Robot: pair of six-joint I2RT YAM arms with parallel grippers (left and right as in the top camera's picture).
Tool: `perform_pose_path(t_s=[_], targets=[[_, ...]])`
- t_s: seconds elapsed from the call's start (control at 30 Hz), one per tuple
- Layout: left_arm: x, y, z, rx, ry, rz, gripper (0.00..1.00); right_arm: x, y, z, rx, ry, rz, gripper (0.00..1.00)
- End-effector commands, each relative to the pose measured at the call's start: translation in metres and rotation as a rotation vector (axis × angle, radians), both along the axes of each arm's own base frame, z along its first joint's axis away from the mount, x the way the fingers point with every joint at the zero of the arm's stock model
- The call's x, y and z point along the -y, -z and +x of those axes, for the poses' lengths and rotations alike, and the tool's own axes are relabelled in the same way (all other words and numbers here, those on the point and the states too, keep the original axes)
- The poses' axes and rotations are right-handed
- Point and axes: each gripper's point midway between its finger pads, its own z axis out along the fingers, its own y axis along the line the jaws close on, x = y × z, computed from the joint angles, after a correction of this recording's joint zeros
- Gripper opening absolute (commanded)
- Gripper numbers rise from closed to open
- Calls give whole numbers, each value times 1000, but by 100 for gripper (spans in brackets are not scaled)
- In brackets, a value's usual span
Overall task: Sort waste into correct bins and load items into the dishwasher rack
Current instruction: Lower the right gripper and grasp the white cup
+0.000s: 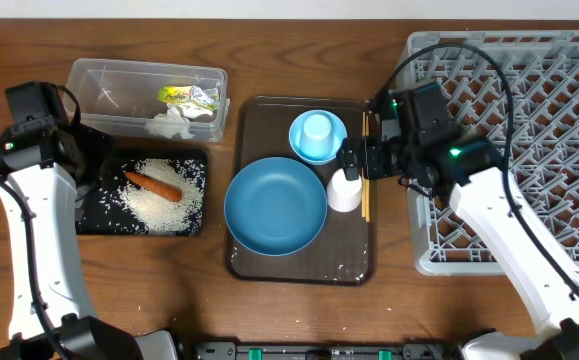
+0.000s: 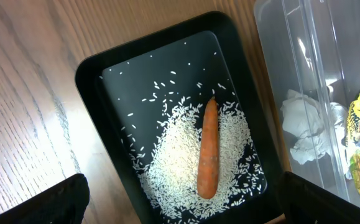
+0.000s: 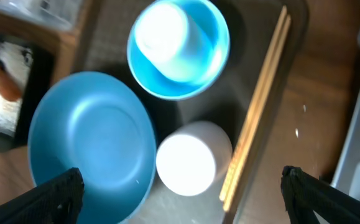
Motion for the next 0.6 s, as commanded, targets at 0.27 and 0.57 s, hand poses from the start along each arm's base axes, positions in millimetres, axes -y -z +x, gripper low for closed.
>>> perform_pose_path(t_s=[0.27, 0.57], targets=[[-3, 2, -2, -16, -6, 6, 98, -16, 22, -6, -2, 10, -146, 98], [-3, 2, -2, -16, -6, 6, 98, -18, 65, -5, -74, 77, -258, 99]])
